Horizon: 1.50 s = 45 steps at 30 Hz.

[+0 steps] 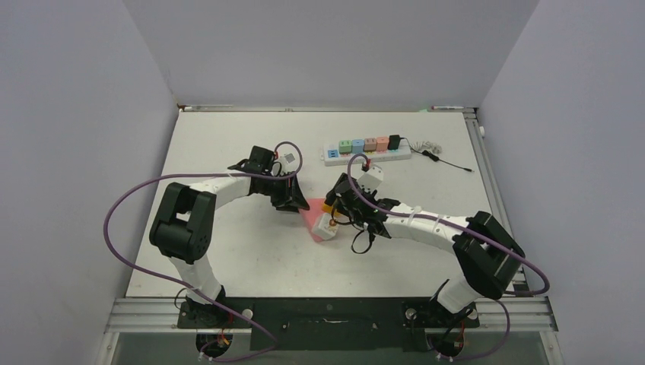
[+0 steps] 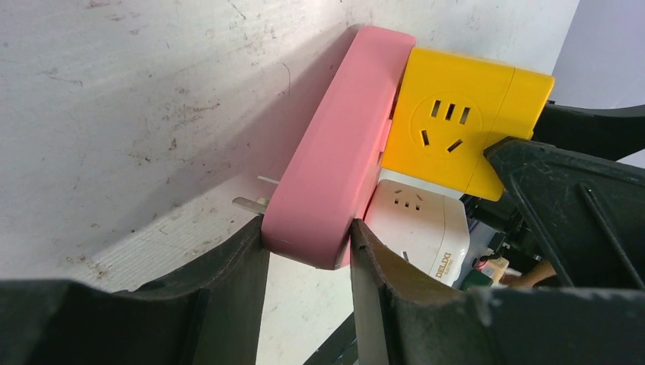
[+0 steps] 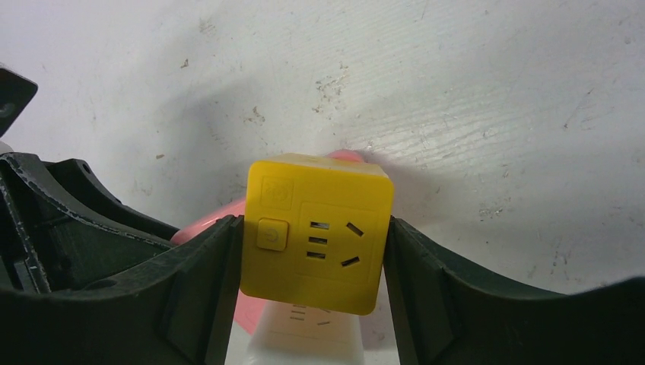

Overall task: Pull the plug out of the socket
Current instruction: Remove the plug from the socket.

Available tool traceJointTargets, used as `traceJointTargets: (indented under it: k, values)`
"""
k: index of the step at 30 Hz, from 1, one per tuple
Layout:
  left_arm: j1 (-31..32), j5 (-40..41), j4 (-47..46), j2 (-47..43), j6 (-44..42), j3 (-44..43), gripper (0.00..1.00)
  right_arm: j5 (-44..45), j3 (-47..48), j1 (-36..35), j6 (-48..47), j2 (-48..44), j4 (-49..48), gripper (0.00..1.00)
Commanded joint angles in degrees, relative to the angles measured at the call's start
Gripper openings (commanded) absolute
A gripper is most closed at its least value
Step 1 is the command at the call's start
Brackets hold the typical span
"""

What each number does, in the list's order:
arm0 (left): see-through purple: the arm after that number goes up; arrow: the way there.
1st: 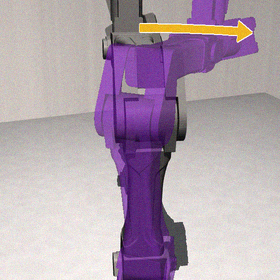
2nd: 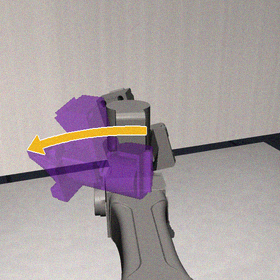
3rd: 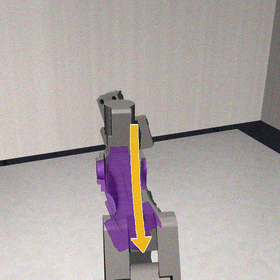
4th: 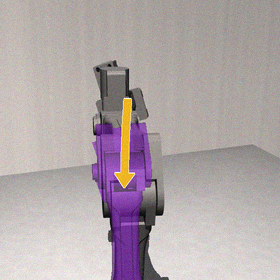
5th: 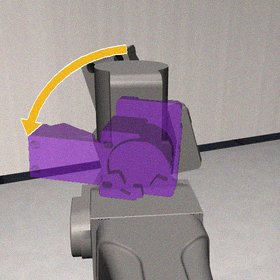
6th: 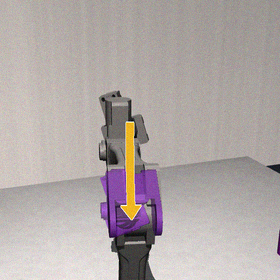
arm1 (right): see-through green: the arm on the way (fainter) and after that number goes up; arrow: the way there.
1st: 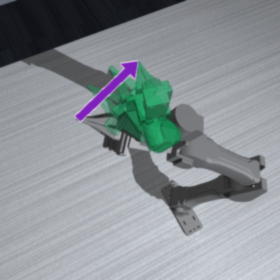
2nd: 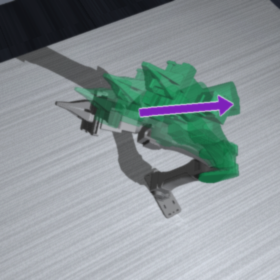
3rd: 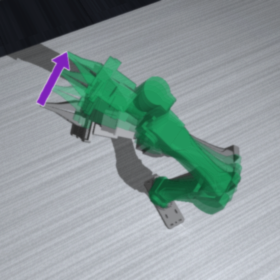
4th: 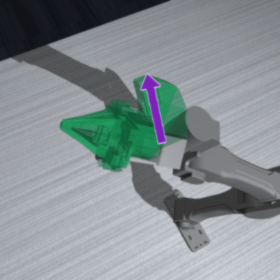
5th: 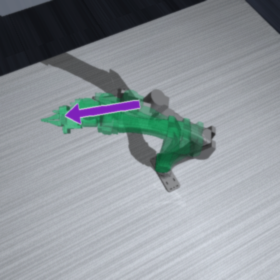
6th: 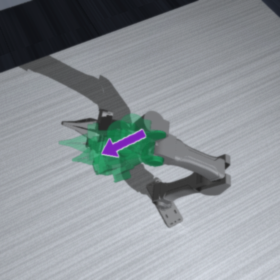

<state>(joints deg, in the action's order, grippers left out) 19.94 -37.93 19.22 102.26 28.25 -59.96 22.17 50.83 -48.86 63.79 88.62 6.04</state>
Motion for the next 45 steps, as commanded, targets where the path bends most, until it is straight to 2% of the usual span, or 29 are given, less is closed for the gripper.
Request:
traceJointTargets:
  k: [1,14,22,35,45]
  values:
    - [1.1,4.2,1.3,1.9,-3.9,-2.0,0.00,-7.4,-4.0,1.7,0.9,-0.7,-3.9,0.05]
    - [1.0,4.3,1.2,1.6,-3.8,-2.2,0.00,-14.1,-10.2,5.1,5.8,-1.1,-8.5,0.05]
    - [1.0,4.7,1.4,1.9,-3.9,-2.3,0.00,-13.9,-10.3,5.7,5.6,-1.5,-8.7,0.05]
    - [1.0,5.5,2.1,2.0,-4.6,-2.7,0.00,-5.6,-5.0,3.5,1.9,-3.1,0.8,0.05]
    - [1.1,5.4,2.0,1.7,-4.7,-2.6,0.00,7.3,7.4,-3.9,-0.4,2.4,12.9,0.05]
